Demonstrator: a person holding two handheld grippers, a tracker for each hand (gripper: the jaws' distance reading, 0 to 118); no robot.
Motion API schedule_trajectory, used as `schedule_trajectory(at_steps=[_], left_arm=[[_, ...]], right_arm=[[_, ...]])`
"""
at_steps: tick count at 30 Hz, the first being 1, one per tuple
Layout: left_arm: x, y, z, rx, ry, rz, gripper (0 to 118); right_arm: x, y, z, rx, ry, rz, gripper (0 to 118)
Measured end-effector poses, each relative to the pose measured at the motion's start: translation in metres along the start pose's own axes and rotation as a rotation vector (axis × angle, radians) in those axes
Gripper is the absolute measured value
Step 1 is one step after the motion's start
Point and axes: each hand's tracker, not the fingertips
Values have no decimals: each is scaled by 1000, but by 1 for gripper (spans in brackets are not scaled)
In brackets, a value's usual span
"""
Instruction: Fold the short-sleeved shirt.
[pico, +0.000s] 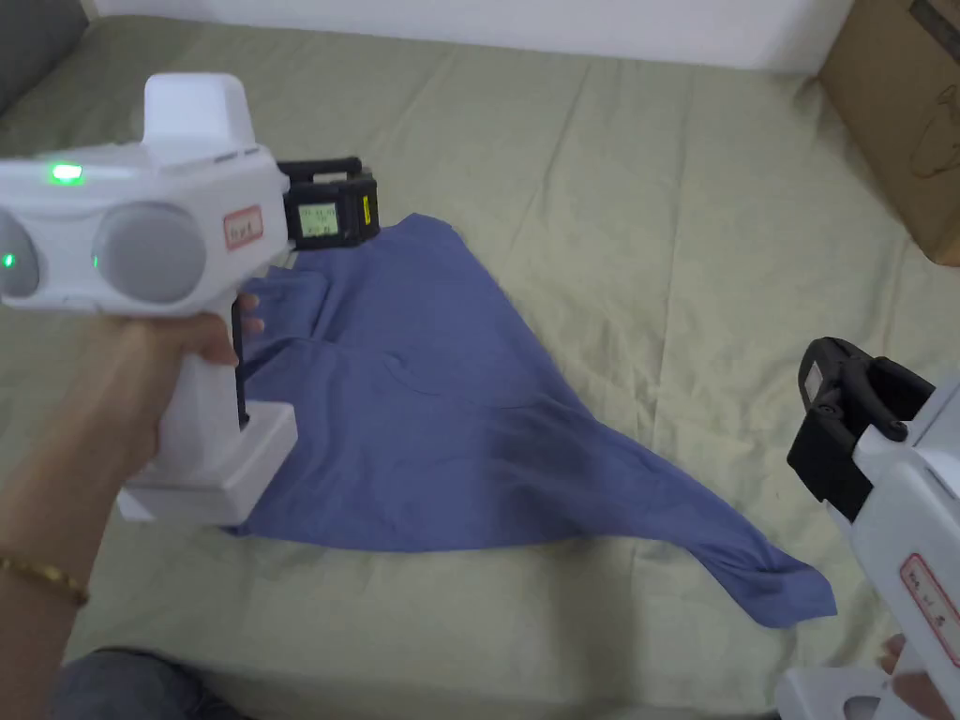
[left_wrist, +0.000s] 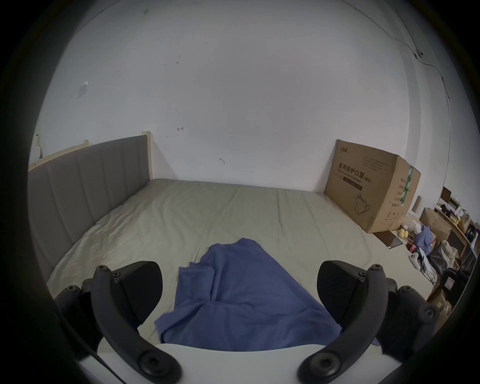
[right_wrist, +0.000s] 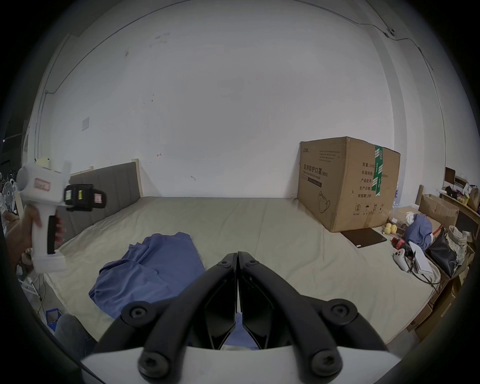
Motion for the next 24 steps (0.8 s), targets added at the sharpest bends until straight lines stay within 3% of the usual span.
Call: schedule_trajectory(at_steps=[7, 12, 18, 24], left_arm=[[-4, 31, -140, -278, 28, -3, 118], [11, 31, -245, -434, 34, -88, 118], [22, 13, -351, -571, 26, -63, 118], [36, -15, -423, -636, 36, -150, 112]], right_arm=[[11, -2, -45, -56, -42, -21, 0], [20, -16, -83, -149, -68, -47, 0], [25, -37, -119, -235, -90, -56, 0], [27, -48, -140, -278, -103, -19, 0]])
